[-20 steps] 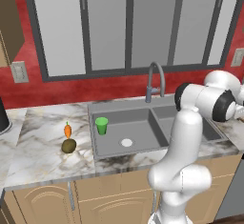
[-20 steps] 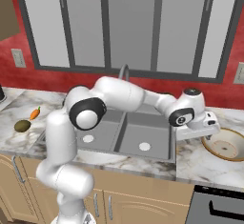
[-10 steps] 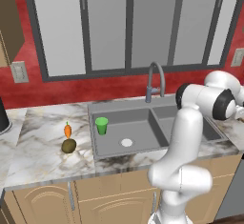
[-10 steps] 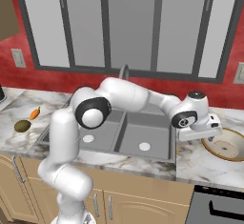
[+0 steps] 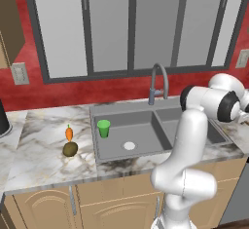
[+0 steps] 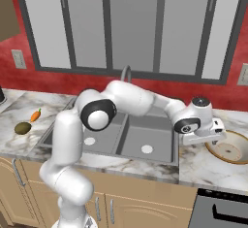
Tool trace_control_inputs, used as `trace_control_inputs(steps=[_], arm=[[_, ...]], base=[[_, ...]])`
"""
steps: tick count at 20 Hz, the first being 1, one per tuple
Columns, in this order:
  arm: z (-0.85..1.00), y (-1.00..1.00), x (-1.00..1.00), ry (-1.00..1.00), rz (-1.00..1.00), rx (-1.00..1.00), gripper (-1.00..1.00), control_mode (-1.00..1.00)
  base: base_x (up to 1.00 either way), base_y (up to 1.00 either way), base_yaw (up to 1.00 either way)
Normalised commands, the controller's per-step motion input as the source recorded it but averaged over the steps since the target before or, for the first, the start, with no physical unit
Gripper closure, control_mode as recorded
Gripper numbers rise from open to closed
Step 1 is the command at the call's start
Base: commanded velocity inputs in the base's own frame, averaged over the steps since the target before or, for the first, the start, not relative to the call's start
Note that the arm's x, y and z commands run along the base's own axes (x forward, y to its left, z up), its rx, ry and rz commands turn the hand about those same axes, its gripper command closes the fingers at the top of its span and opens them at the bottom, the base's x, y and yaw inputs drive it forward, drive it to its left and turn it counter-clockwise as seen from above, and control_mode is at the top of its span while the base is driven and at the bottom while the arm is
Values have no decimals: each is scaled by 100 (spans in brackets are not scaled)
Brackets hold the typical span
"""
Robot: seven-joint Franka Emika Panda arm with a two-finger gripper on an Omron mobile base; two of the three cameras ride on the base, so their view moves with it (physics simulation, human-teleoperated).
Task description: Remove the potato and carrot from the sink. Then move the bowl and cup from the counter to the sink for washing.
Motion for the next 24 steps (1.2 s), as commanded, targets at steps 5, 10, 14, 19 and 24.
trace_control_inputs(steps=[5,10,14,19,24], arm=[[-12,-9,17,-1,0,-5,-100,-100],[-8,-11,18,0,0,-9,-100,-100],[-9,-10,15,0,0,-7,-100,-100],[-12,-9,13,0,0,-4,-100,-100],[-14,-10,14,0,0,-1,-100,-100]], base=[[0,0,0],[0,0,0],[0,0,0],[0,0,0],[0,0,0]])
